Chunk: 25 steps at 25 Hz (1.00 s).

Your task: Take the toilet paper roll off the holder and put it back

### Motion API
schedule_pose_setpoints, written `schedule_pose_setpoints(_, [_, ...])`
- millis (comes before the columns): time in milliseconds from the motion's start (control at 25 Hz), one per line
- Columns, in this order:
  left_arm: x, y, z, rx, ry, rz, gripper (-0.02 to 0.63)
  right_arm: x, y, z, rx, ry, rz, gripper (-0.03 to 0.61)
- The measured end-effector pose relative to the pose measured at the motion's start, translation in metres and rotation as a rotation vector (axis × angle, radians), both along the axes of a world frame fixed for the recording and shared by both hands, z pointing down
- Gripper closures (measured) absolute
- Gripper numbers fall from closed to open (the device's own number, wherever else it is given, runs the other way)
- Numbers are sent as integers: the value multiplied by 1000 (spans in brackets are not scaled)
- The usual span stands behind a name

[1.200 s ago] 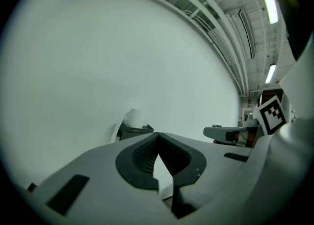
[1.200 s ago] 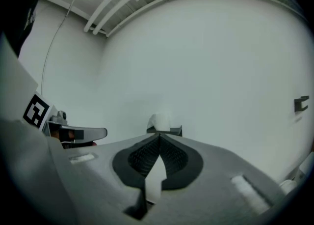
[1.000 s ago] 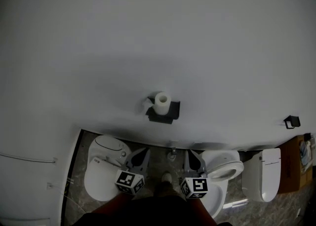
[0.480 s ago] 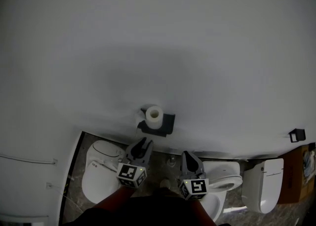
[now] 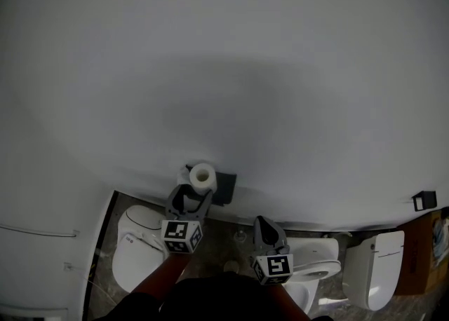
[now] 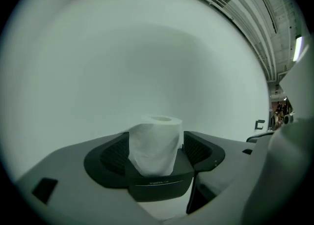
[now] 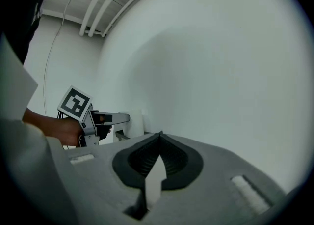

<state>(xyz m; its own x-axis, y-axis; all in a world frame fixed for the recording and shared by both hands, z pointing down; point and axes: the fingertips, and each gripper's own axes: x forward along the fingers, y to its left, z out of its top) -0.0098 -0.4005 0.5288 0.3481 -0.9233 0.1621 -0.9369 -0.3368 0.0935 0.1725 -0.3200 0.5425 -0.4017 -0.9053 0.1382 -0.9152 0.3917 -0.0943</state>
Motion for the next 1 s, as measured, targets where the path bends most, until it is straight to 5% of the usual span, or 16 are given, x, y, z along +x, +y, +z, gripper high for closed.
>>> schedule_pose_setpoints(400, [18, -26, 2, -2, -32, -16, 250, -2, -12, 3, 7, -15, -53, 580])
schedule_pose_setpoints(1000, [13, -50, 6, -3, -50, -45, 249, 15, -21, 12, -29, 10, -4, 580])
